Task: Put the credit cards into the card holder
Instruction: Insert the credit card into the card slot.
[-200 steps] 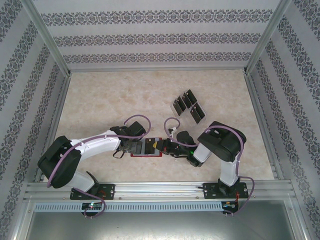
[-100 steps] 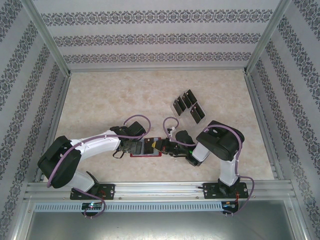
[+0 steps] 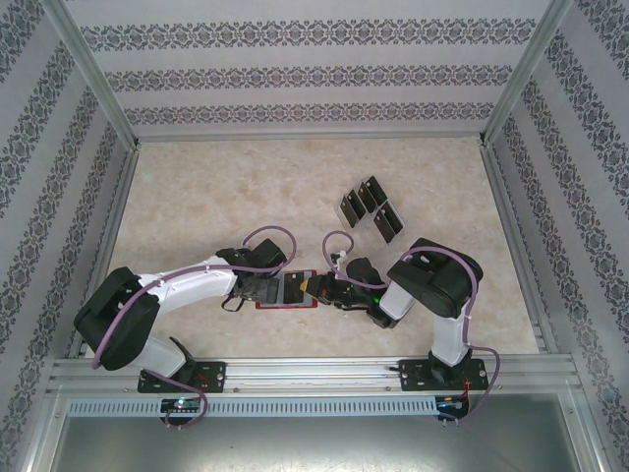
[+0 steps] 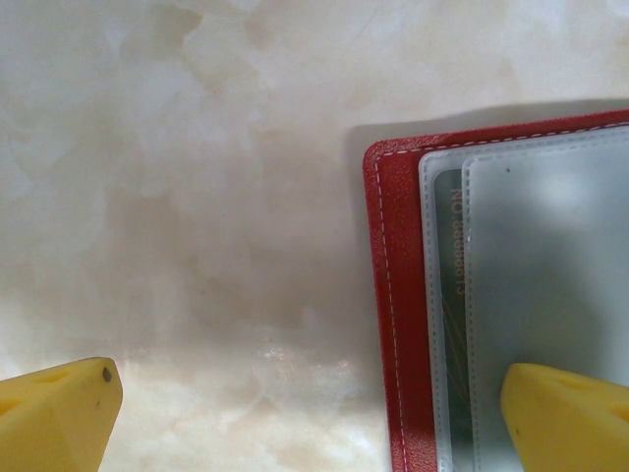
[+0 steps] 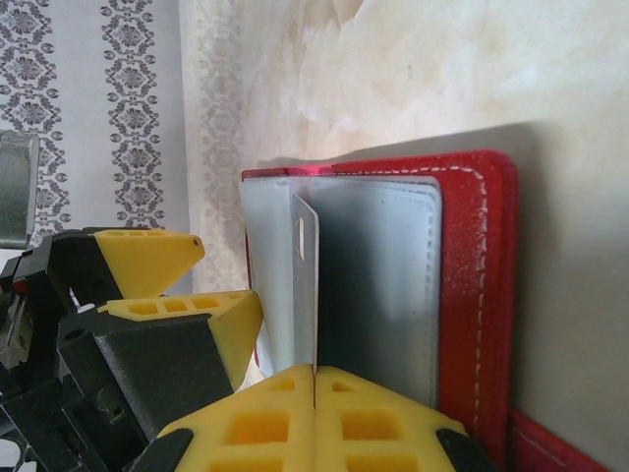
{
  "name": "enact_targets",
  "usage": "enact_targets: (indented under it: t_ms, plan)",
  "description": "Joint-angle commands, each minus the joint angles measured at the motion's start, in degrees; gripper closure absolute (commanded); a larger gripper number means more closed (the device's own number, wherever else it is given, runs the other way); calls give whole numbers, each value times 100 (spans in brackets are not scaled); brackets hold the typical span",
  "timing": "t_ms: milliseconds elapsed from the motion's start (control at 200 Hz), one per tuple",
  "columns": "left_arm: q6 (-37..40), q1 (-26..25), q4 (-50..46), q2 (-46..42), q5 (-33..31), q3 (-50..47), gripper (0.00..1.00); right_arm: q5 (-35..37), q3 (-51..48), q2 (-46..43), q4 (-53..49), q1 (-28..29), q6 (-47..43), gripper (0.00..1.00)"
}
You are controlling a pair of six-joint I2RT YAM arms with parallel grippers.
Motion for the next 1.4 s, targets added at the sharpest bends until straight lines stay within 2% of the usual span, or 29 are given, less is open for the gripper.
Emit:
enact_targets:
  t_ms: [0,1094,1244,1399]
  plan:
    - [-76,26,-255,-6,-100,-117,0,91,-80,-14,-260,69,61,100]
    - [-61,28,-254,11,-84,-103,0,-235,456,280,-771,170,132,100]
    - [-72,26,-255,16,-82,-92,0,-244,504,85,-1014,155,44,78]
    - [-76,26,-264,3,-92,-90,0,-196,530,-387,-1665,108,-183,64]
